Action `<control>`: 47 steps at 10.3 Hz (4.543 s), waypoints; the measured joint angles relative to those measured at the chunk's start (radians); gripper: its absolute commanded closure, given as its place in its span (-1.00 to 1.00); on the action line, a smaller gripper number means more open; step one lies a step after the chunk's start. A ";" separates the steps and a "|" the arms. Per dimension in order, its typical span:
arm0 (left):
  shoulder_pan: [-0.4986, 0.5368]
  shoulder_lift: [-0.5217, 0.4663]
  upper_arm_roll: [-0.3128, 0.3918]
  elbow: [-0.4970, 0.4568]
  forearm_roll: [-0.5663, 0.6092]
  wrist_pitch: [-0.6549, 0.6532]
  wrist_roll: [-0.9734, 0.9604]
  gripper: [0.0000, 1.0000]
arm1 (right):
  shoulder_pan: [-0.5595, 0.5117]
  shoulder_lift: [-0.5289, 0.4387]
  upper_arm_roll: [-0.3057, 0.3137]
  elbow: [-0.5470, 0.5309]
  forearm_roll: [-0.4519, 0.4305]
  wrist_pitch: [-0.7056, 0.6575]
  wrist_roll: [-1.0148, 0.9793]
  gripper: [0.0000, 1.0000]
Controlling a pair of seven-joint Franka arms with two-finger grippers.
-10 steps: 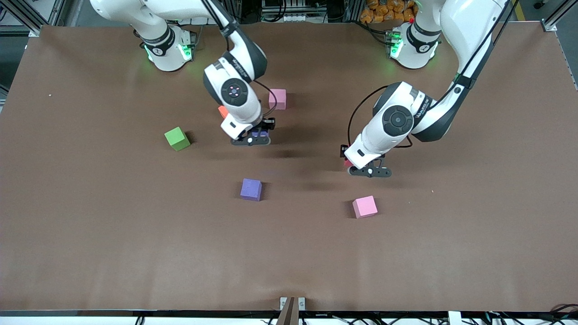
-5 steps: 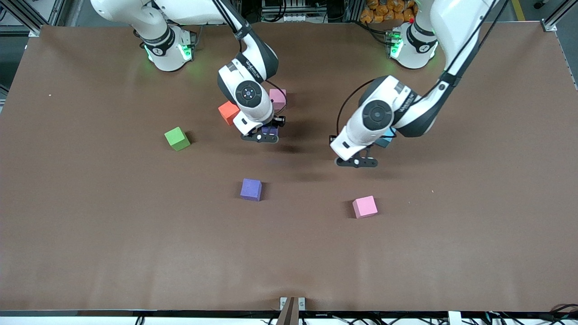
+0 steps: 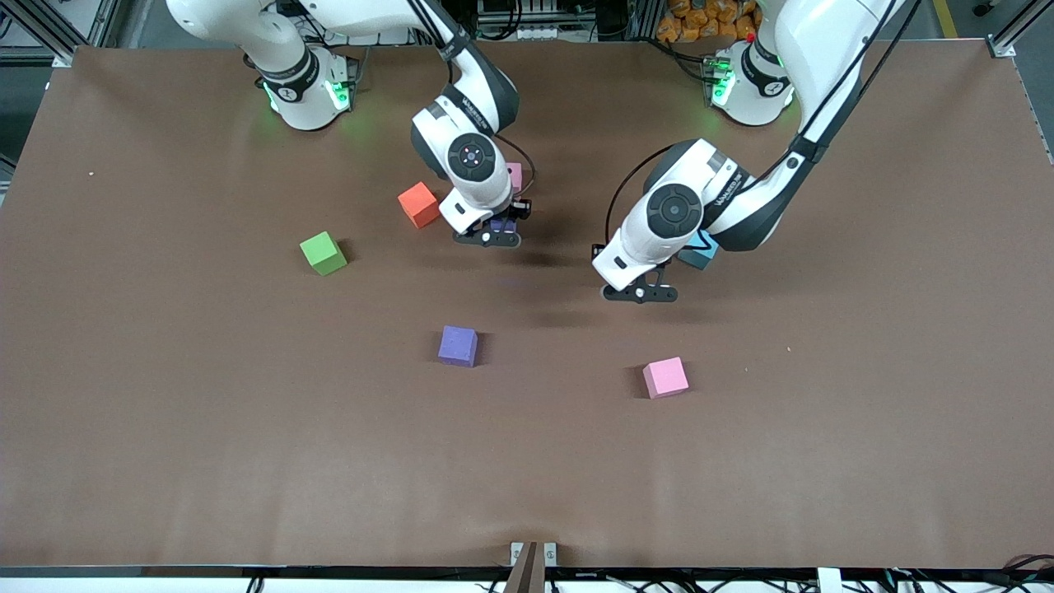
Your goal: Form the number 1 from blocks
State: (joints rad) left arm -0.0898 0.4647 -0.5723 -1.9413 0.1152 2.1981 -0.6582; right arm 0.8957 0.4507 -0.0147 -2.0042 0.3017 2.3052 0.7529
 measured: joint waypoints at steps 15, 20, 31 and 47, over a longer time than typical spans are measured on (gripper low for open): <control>-0.033 0.000 0.000 0.004 0.000 -0.001 -0.010 1.00 | 0.045 -0.001 0.000 -0.048 0.000 0.042 0.002 0.64; -0.037 0.001 0.001 0.004 0.000 -0.001 -0.010 1.00 | 0.046 -0.001 -0.001 -0.046 0.001 -0.005 0.075 -1.00; -0.152 0.053 0.003 0.067 0.001 0.002 -0.159 1.00 | -0.112 -0.078 -0.176 0.240 -0.110 -0.368 -0.051 -1.00; -0.582 0.323 0.193 0.366 0.102 0.072 -0.508 1.00 | -0.198 0.334 -0.174 0.519 -0.110 -0.059 -0.254 -0.04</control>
State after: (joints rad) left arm -0.6720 0.7874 -0.3794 -1.5749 0.2173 2.2698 -1.1662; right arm 0.6978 0.7848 -0.1890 -1.4852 0.1915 2.2465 0.4987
